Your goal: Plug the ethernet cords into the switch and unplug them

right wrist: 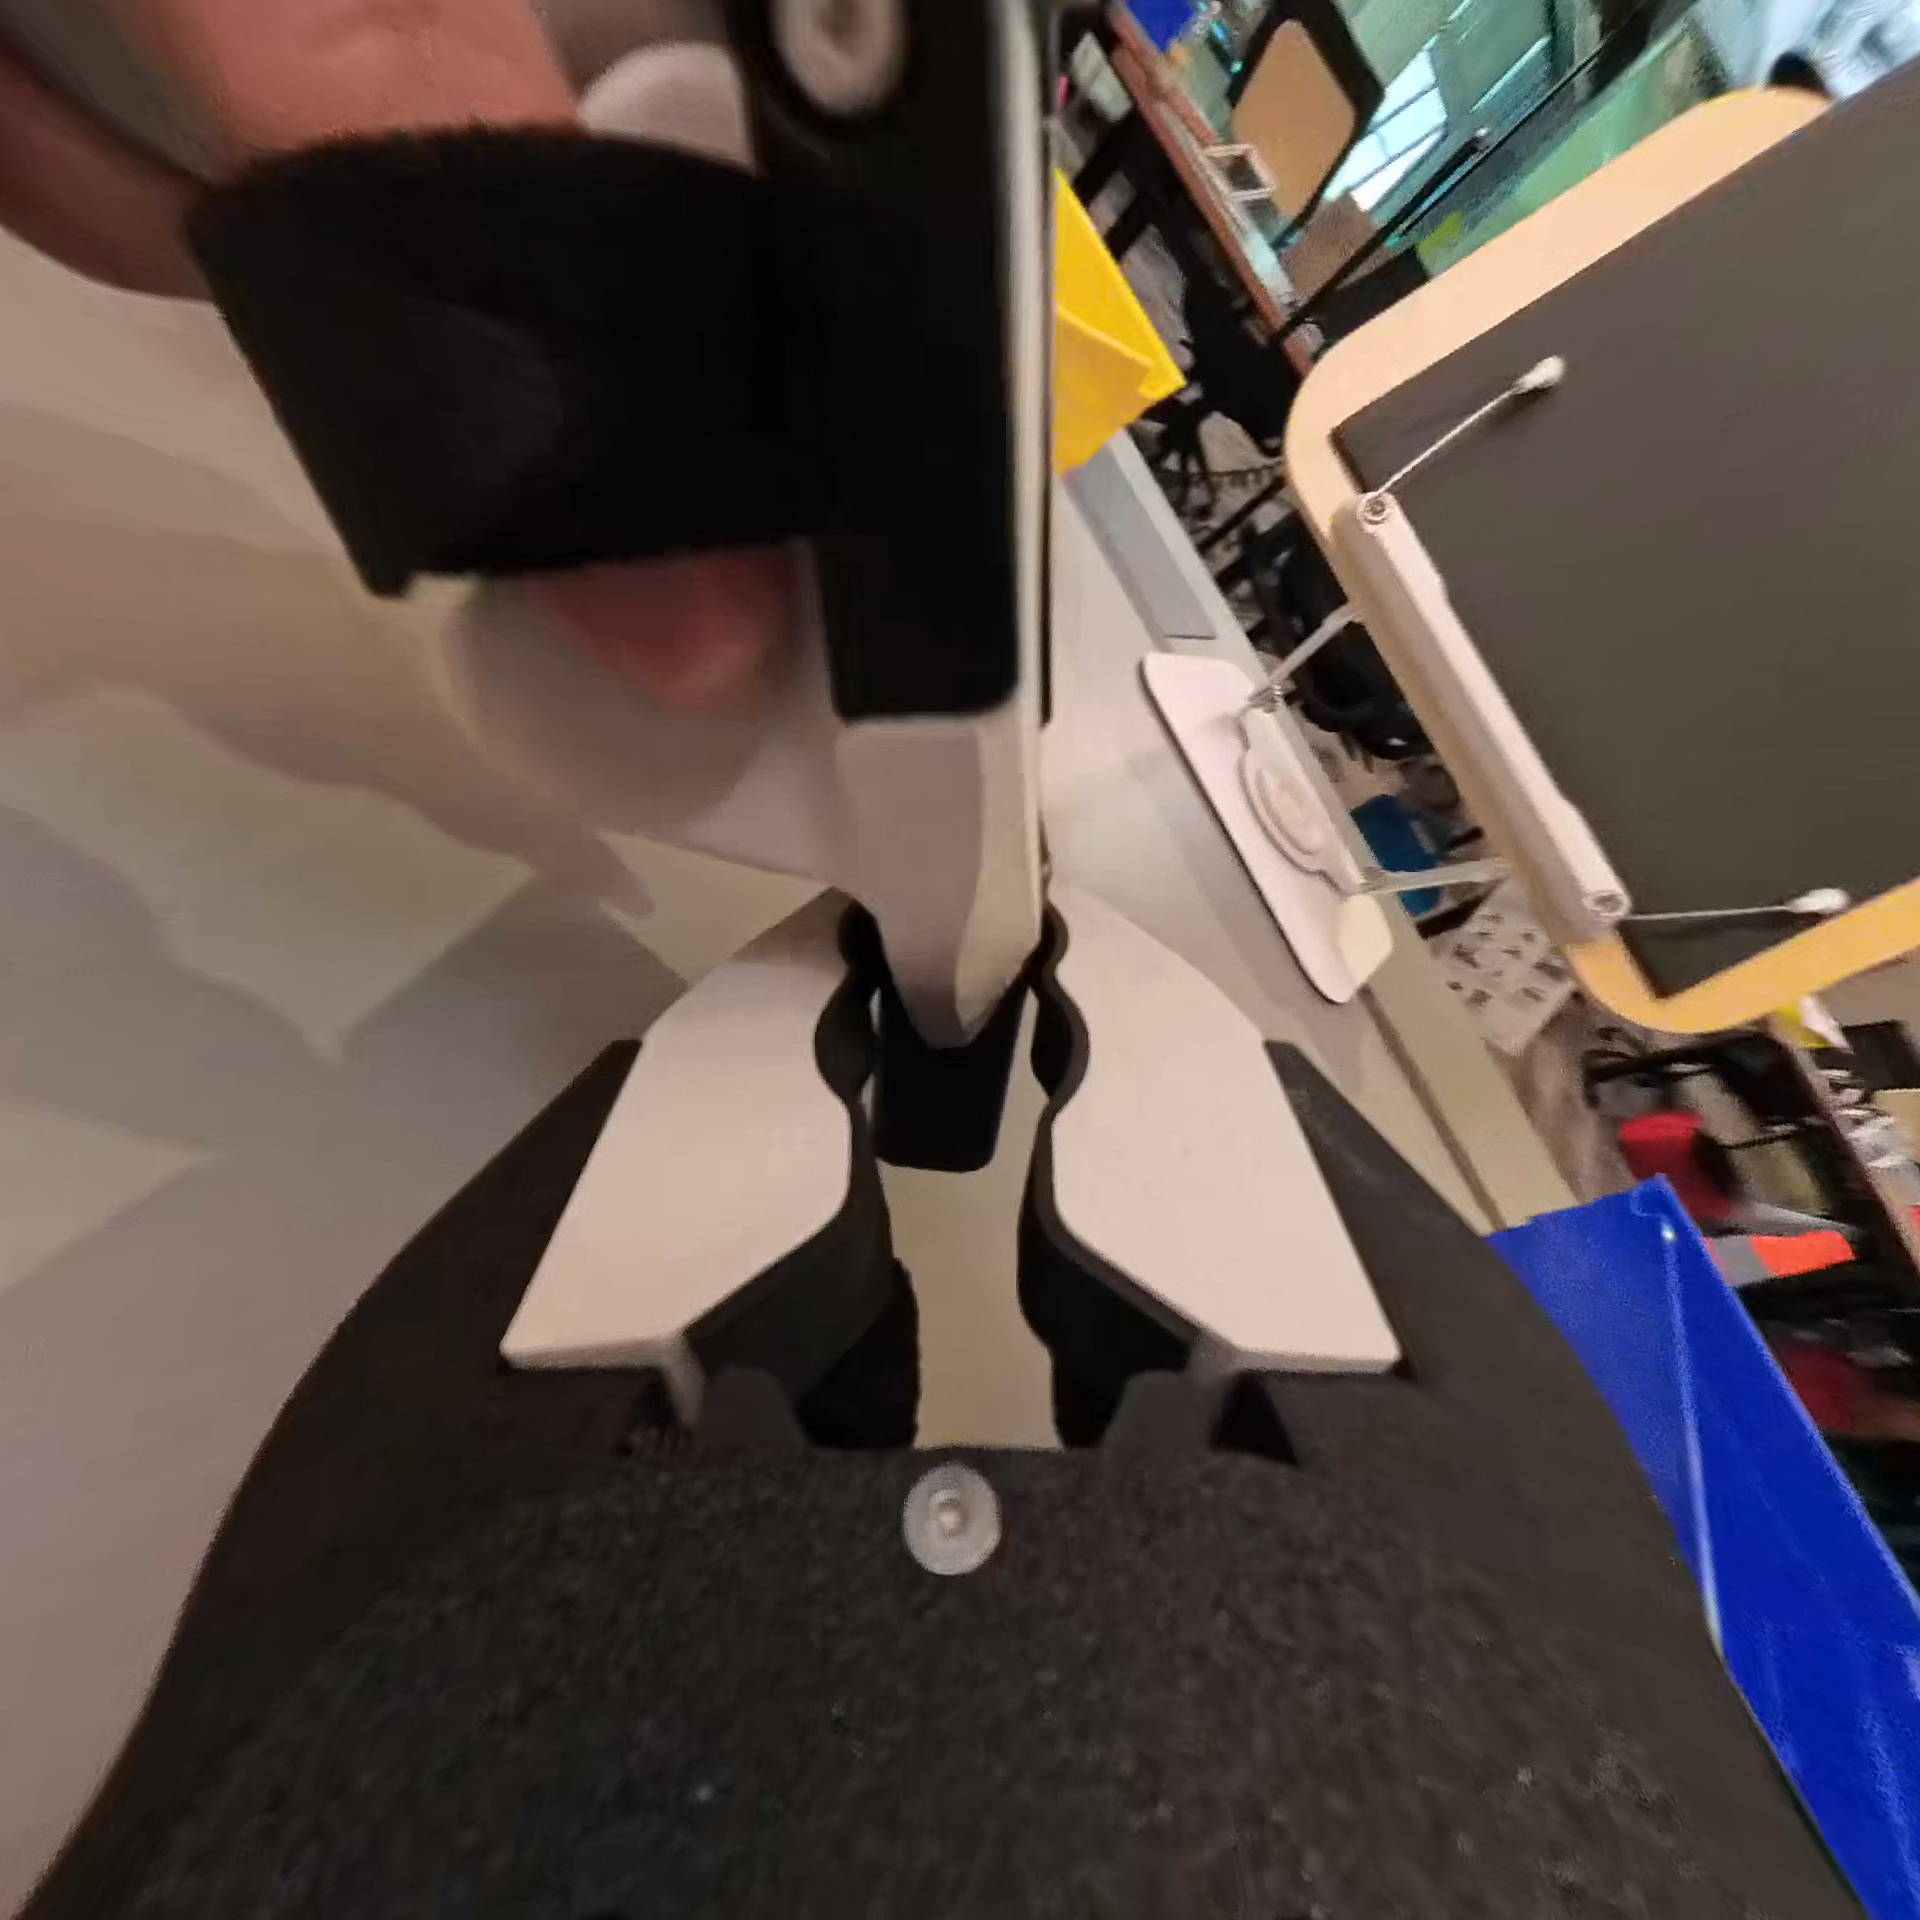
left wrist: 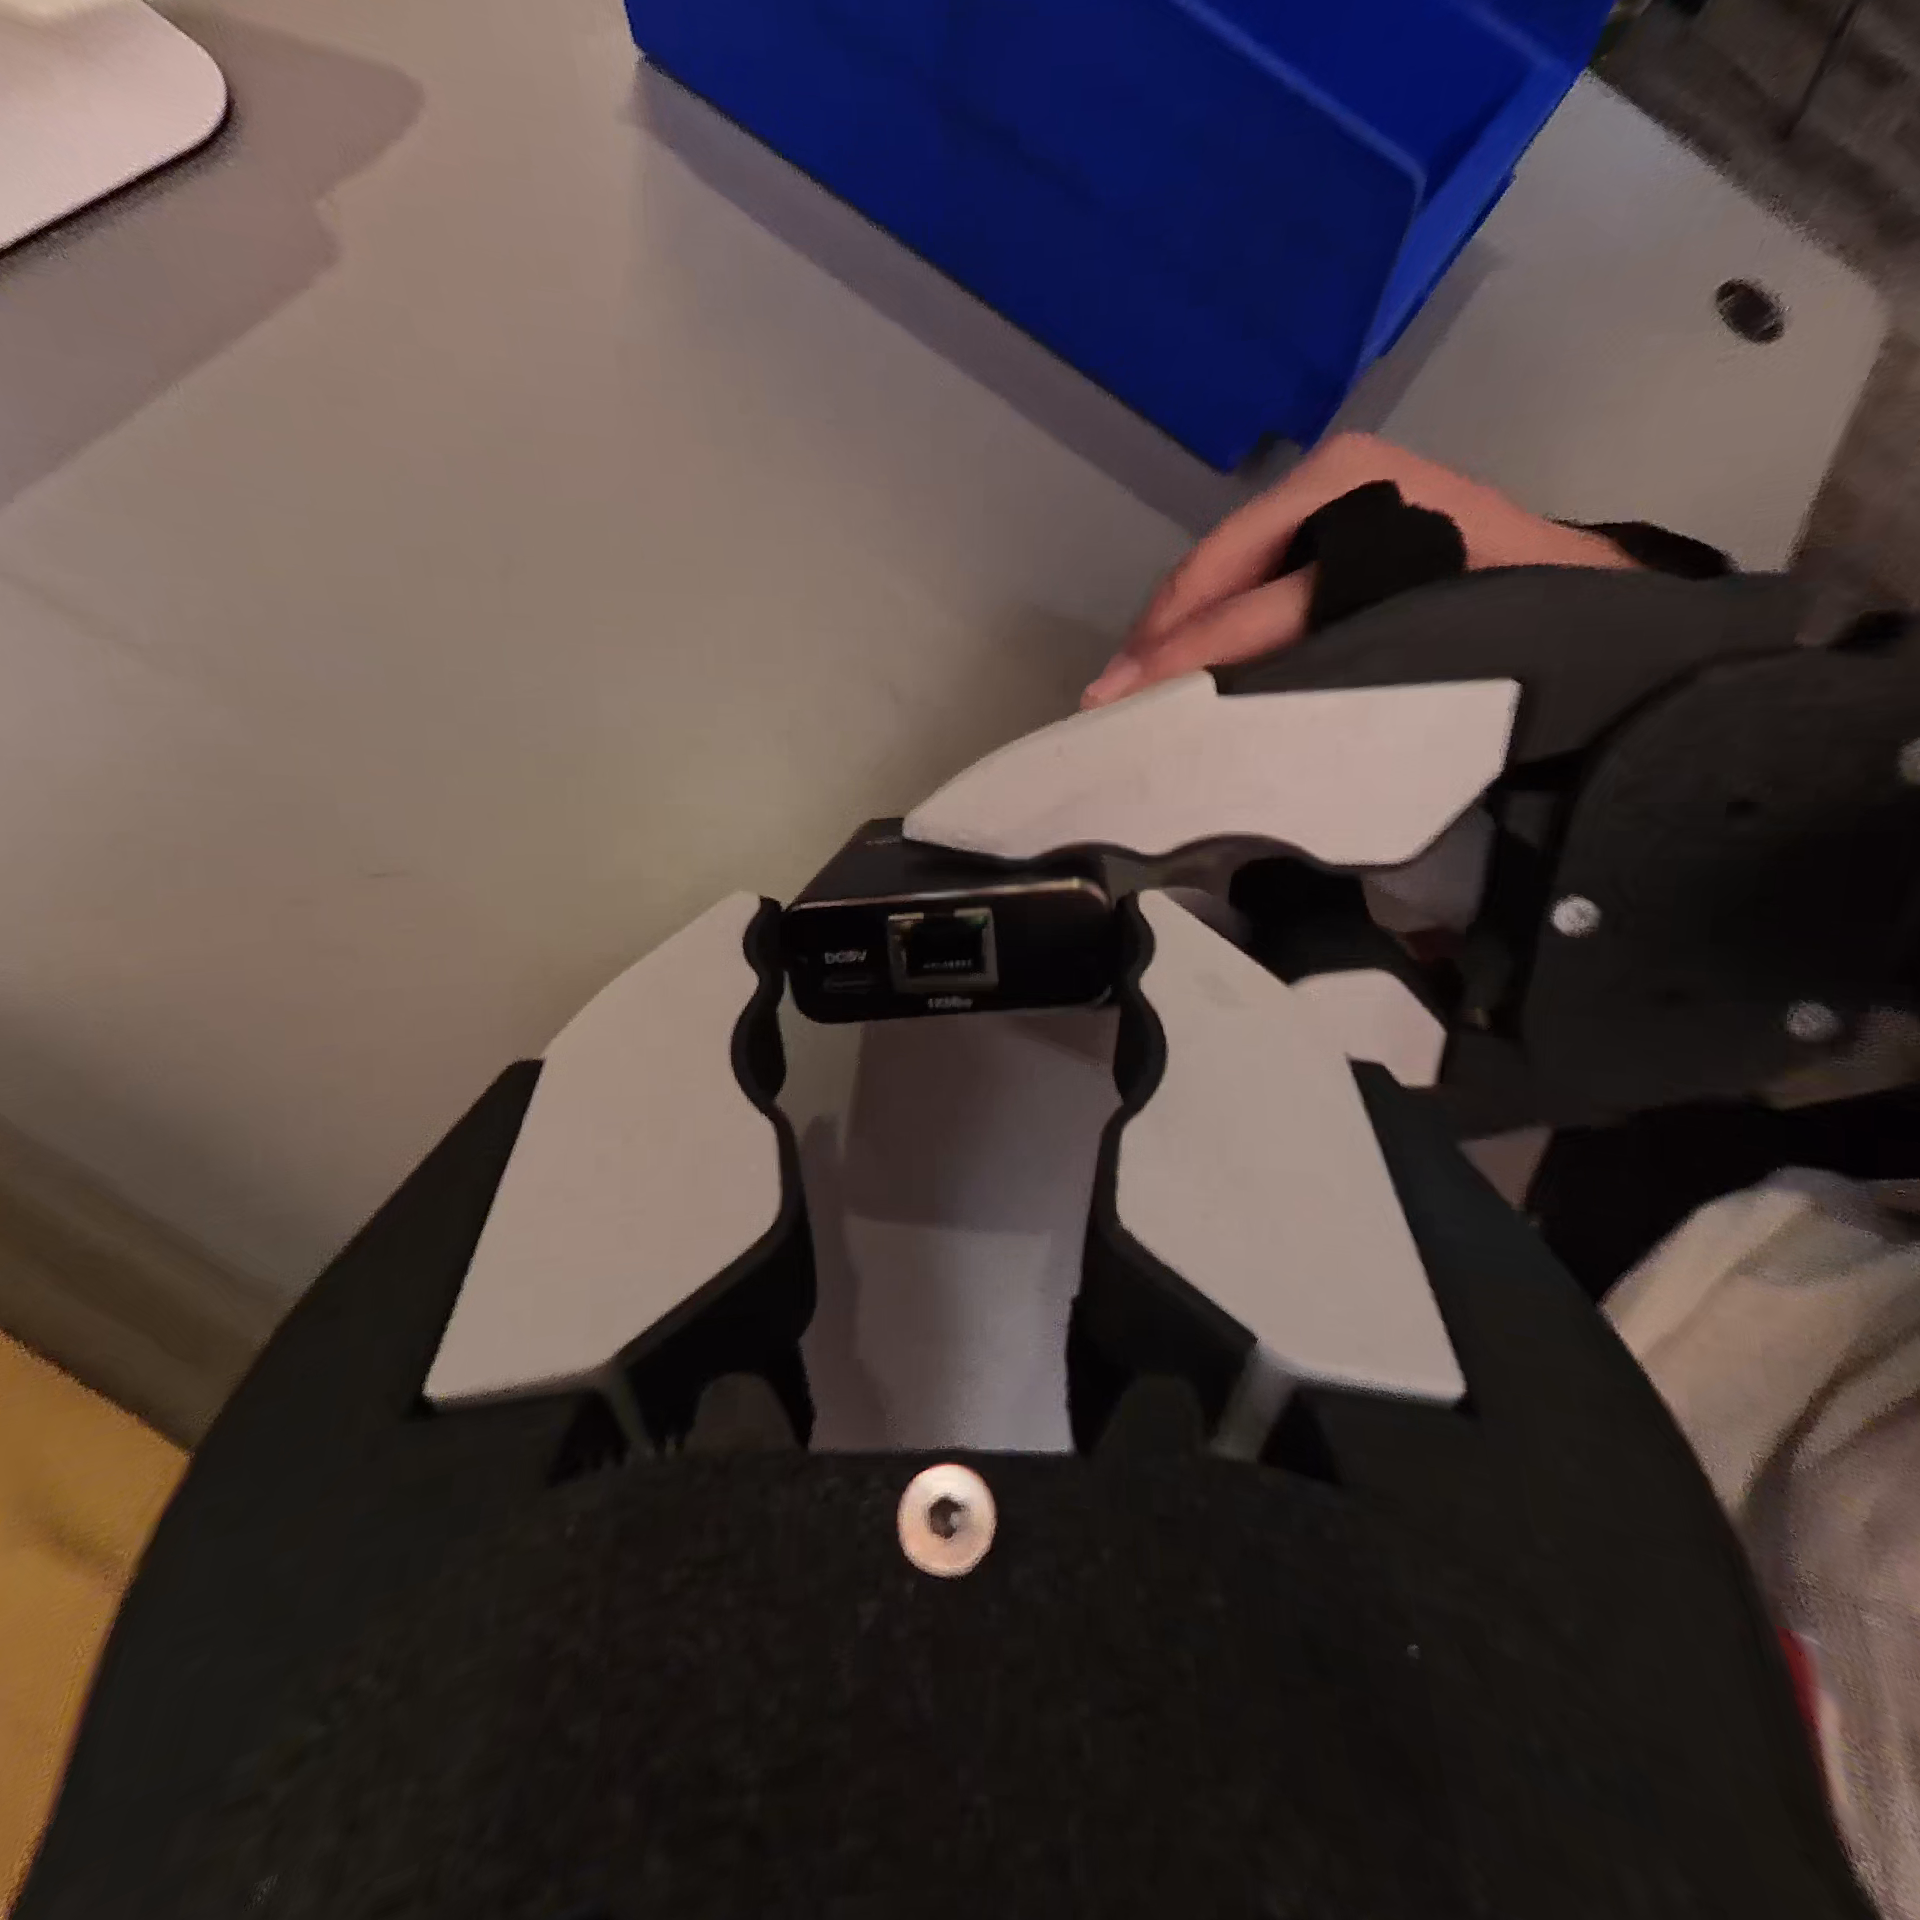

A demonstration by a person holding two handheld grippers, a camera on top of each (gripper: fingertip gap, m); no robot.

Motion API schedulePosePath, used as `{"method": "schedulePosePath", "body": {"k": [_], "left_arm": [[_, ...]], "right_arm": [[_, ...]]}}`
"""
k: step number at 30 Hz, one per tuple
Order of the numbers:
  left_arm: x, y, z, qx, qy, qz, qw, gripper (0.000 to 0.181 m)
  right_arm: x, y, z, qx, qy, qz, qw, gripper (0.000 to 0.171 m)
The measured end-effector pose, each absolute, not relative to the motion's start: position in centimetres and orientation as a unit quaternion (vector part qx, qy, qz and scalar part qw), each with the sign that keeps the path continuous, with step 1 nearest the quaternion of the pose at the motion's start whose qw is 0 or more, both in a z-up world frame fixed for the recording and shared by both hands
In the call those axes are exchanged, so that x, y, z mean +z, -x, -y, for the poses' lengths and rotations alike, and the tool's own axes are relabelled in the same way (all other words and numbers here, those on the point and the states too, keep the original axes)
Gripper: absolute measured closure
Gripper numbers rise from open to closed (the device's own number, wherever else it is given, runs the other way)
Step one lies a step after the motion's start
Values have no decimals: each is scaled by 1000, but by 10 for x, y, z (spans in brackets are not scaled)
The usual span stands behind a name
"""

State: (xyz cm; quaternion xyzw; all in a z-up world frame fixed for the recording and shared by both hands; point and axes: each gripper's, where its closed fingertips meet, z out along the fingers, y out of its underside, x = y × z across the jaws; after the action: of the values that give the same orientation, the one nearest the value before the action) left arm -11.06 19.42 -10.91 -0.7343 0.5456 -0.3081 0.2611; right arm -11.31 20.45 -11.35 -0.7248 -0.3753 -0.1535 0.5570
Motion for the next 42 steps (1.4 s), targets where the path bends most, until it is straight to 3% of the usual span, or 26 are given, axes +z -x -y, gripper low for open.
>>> {"method": "schedulePosePath", "body": {"k": [6, 11, 16, 20, 27, 31, 33, 36, 42], "left_arm": [[-85, 169, -176, -418, 739, -478, 224, 135], [-102, 228, -145, -456, 726, -412, 310, 141], [-134, 276, -130, -410, 762, -374, 335, 147], [-125, 291, -130, -450, 755, -337, 339, 150], [-136, 307, -140, -423, 775, -326, 339, 144], [-140, 311, -146, -394, 785, -324, 352, 136], [-140, 312, -148, -391, 785, -322, 357, 132], [-138, 315, -151, -394, 785, -314, 361, 129], [-133, 320, -157, -400, 782, -298, 374, 130]], "right_arm": [[-113, 83, -230, -65, 751, 359, 551, 145], [-98, 66, -277, 119, 740, 320, 580, 145], [-129, 64, -315, 117, 762, 340, 539, 145], [-153, 58, -326, 109, 797, 344, 484, 145], [-175, 46, -322, 83, 846, 341, 402, 144], [-175, 40, -324, 67, 843, 339, 412, 143], [-169, 31, -325, 23, 839, 334, 429, 130], [-148, 20, -307, -25, 836, 290, 465, 126], [-137, 36, -204, -54, 814, 205, 540, 127]]}}
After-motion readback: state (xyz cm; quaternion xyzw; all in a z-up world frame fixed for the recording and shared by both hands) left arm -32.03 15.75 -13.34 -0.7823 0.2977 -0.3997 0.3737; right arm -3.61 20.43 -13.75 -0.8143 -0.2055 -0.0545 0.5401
